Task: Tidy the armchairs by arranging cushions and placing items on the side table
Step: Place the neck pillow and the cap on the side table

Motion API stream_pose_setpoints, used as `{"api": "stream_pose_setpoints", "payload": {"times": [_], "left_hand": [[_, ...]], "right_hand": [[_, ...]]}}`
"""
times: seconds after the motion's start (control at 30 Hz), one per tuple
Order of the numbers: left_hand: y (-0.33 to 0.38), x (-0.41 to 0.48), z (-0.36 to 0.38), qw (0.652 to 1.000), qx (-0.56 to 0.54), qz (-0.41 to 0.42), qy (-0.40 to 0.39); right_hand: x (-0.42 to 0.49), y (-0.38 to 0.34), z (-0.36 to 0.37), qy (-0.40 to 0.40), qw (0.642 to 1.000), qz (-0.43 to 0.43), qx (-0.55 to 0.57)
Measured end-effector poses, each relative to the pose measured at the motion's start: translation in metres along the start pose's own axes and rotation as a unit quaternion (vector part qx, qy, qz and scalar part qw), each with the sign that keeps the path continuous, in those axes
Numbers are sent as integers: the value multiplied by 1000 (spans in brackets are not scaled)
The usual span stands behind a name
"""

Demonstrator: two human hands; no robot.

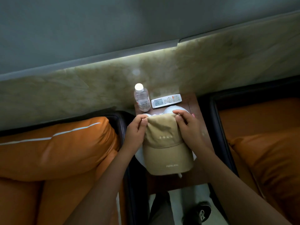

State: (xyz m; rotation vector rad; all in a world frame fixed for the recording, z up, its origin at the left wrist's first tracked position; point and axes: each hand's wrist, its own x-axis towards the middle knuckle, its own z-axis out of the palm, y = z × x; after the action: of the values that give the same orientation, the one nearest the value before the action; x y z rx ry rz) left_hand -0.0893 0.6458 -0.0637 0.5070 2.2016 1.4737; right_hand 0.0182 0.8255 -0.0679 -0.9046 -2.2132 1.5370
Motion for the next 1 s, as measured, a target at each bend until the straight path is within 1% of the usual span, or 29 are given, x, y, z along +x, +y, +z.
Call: {"api": "stream_pose_setpoints", "payload": {"times": [0.1,0.17,0.27,0.4,0.5,0.63,0.7,0.77,0.8,0.9,1.0], "left_hand": [[-38,11,5,999,29,-18,5],[-50,13,9,999,21,-30,9],[-45,19,15,1000,-3,-13,14],[-34,26,23,999,15,23,37],[-43,27,24,999,35,7,11],[-54,21,24,995,92,-23,-24],[-55,11,23,992,100,-65,-31],[-58,-6,20,989,96,-110,-34],[-60,-17,17,988,94,-117,-34],[-75,-59,10,985,120,-114,-39],[-90,-104,9,978,162,-129,-23]], "right_hand": [[16,19,12,-7,999,18,-33],[18,34,15,-9,999,20,-40],[16,41,16,1,999,22,-38],[24,33,13,35,998,24,-35],[23,36,13,25,998,38,-50],[13,39,8,-7,995,85,-49],[6,42,6,-14,991,134,-11],[-8,44,1,-3,981,192,36],[-18,45,-2,-1,977,210,47],[-55,48,-17,-19,973,231,22],[-97,61,-31,-36,963,266,4]]}}
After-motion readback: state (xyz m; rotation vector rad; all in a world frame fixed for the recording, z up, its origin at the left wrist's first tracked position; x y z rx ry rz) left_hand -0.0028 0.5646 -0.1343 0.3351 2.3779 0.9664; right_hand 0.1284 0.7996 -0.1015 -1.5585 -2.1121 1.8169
